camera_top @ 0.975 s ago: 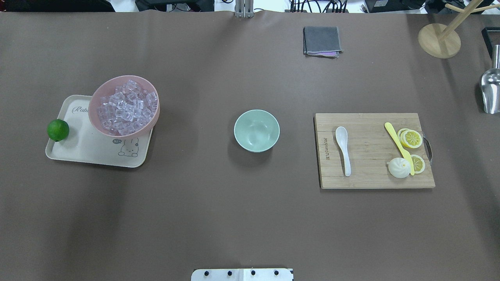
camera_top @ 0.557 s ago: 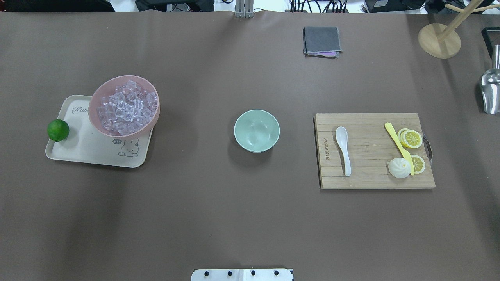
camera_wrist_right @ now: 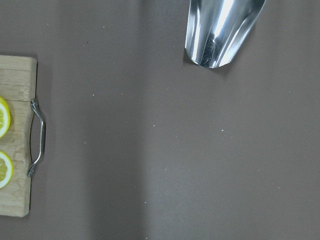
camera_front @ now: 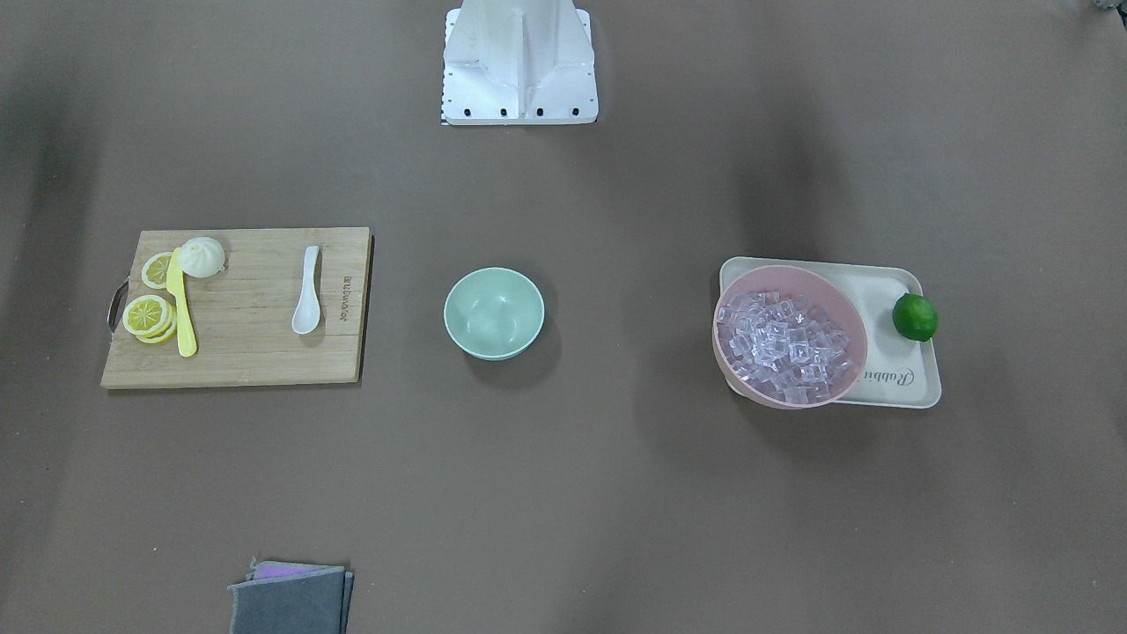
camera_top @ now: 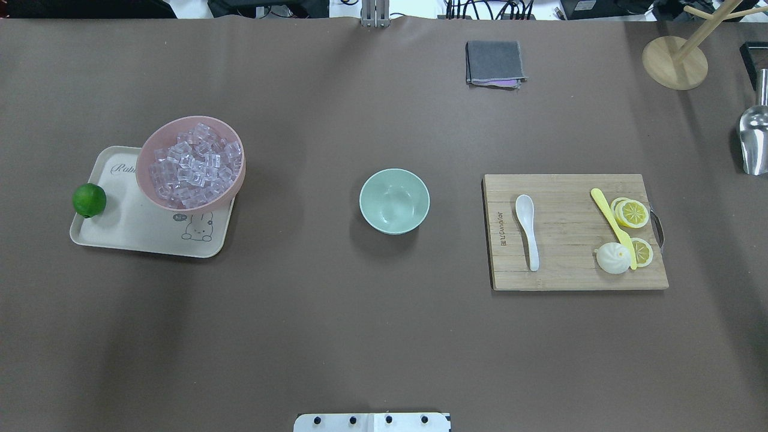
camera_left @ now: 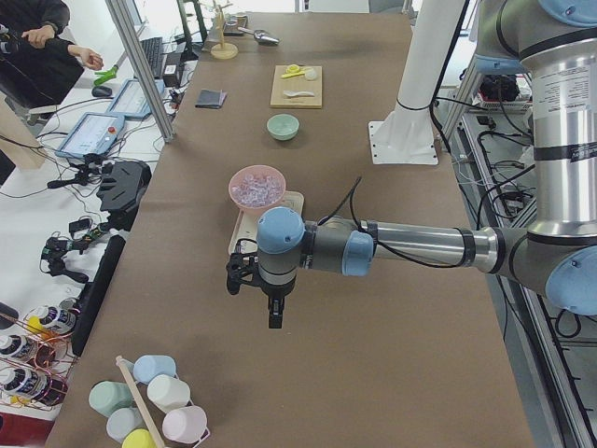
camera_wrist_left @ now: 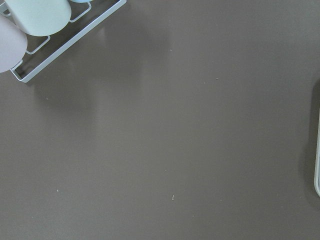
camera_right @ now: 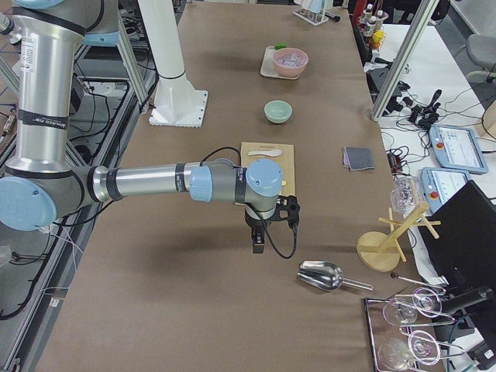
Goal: Put spoon and ice into bowl
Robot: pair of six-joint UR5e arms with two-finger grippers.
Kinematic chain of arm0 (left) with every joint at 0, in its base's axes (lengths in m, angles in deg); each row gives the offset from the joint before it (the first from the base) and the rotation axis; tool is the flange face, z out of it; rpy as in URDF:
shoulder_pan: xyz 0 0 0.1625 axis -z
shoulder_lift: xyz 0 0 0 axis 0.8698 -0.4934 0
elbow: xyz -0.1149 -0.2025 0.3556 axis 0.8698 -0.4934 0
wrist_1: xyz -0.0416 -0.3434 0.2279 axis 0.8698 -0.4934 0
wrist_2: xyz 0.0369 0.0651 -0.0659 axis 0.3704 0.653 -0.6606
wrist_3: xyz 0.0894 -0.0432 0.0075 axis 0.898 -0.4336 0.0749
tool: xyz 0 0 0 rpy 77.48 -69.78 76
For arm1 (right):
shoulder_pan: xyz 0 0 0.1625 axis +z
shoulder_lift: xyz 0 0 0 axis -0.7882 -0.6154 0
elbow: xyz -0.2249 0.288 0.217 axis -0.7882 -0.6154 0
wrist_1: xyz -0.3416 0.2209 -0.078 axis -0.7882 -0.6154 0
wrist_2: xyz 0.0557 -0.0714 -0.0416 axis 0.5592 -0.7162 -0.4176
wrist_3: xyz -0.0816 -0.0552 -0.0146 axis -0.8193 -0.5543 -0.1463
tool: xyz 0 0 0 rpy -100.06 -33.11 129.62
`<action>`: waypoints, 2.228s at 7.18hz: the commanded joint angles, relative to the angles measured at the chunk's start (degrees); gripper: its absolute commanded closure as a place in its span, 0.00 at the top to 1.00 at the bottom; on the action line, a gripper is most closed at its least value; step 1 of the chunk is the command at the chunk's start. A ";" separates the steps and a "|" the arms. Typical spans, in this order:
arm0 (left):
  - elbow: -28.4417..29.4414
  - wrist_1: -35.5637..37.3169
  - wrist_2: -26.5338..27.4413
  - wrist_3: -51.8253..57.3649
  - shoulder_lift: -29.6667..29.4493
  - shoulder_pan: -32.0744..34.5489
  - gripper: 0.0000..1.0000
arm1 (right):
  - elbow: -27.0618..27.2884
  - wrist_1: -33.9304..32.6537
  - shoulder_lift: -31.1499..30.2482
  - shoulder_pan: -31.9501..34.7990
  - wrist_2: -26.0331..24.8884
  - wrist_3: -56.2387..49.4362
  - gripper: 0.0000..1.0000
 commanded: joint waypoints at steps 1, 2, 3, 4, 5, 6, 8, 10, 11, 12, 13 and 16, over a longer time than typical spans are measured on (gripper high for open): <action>0.02 0.25 -0.03 -0.17 -0.26 -0.01 0.98 | 0.00 0.09 0.00 0.00 0.09 0.00 1.00; 0.02 -0.01 -0.03 -0.26 -0.26 -0.01 0.98 | 0.17 0.09 0.00 0.00 0.09 0.00 1.00; 0.02 -0.01 0.05 -0.35 -0.18 -0.01 0.98 | 0.18 0.09 0.00 0.00 0.09 0.09 1.00; 0.19 -0.01 0.06 -0.35 -0.18 -0.01 0.98 | 0.18 0.09 0.09 0.00 0.09 0.00 1.00; 0.37 -0.10 0.06 -0.35 -0.18 -0.01 0.98 | 0.09 0.09 0.09 0.00 0.09 0.00 1.00; 0.37 -0.10 0.06 -0.35 -0.18 -0.01 0.98 | 0.09 0.09 0.09 0.00 0.09 0.00 1.00; 0.37 -0.19 0.06 -0.35 -0.18 -0.01 0.98 | 0.09 0.00 0.00 0.00 0.09 0.00 1.00; -0.76 -0.19 -0.03 -0.43 -0.70 -0.01 0.98 | 0.09 0.00 0.00 0.00 0.18 0.09 1.00; -4.77 -0.27 0.05 -0.61 -3.23 -0.01 0.98 | 0.00 0.00 0.09 0.00 0.00 0.09 1.00; -5.25 -1.14 -0.03 -0.52 -6.91 -0.19 0.98 | 0.09 0.09 0.18 0.00 0.09 0.17 1.00; -4.03 -2.28 0.05 -0.61 -10.08 -3.41 0.98 | 0.18 0.09 0.18 0.00 0.18 0.18 1.00; -5.07 -4.40 -3.11 -26.34 -19.13 -7.28 0.98 | 0.18 0.09 0.26 0.00 0.27 0.09 1.00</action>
